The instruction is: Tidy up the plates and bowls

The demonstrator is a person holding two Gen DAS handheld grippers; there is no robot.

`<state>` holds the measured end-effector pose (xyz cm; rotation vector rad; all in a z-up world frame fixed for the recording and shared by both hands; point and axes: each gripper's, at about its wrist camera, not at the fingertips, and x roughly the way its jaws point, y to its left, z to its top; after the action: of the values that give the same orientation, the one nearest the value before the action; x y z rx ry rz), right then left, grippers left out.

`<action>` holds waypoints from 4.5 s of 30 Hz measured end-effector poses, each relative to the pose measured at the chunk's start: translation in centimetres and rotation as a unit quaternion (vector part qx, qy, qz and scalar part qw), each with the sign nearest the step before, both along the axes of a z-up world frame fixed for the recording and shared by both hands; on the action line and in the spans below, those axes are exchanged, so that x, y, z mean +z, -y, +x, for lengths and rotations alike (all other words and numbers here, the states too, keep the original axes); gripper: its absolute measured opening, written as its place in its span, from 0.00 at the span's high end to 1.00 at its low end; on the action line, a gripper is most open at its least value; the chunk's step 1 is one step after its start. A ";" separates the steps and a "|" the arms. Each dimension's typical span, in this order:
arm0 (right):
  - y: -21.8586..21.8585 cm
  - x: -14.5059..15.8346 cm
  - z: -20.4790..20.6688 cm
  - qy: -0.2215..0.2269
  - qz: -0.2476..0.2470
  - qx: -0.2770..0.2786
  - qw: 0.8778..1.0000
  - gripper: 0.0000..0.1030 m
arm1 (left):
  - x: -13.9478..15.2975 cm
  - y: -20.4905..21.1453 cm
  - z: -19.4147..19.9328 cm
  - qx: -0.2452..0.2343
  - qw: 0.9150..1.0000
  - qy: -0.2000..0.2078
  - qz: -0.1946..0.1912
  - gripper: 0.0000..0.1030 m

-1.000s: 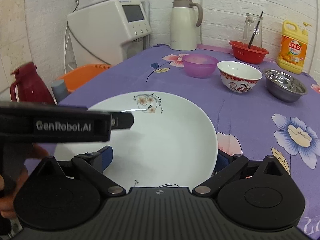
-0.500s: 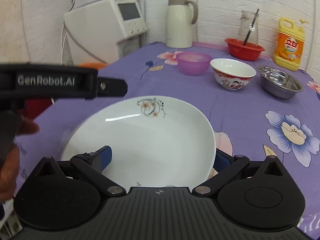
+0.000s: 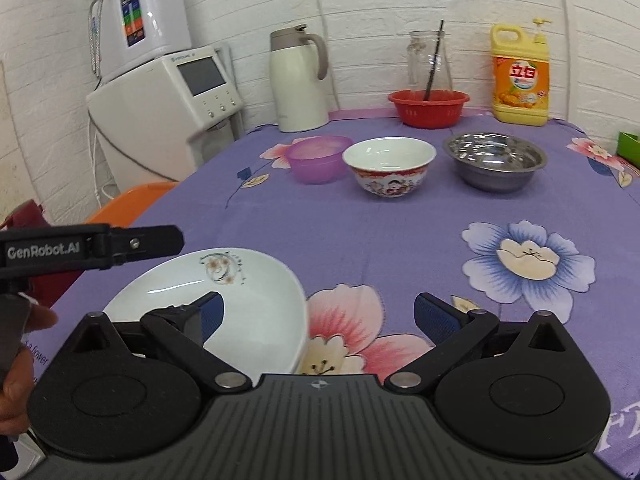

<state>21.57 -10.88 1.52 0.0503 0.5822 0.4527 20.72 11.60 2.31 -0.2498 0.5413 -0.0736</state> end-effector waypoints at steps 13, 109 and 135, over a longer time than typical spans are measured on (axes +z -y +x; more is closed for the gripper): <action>10.2 2.5 14.4 -0.022 -0.027 -0.114 0.993 0.00 | -0.6 3.8 4.4 -0.043 0.999 -0.027 -0.008 0.30; 10.1 -3.8 0.0 -0.052 -0.037 -0.065 0.996 0.00 | -4.3 16.5 6.1 -0.193 0.975 -0.113 -0.004 0.73; 15.7 -2.1 -0.5 -0.039 0.049 -0.150 0.987 0.00 | 0.0 11.5 7.0 -0.123 0.991 -0.051 -0.022 0.27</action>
<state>21.07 -26.56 -0.55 0.2471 0.6164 0.1855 27.76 0.10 2.31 -0.2301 0.6722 -0.3148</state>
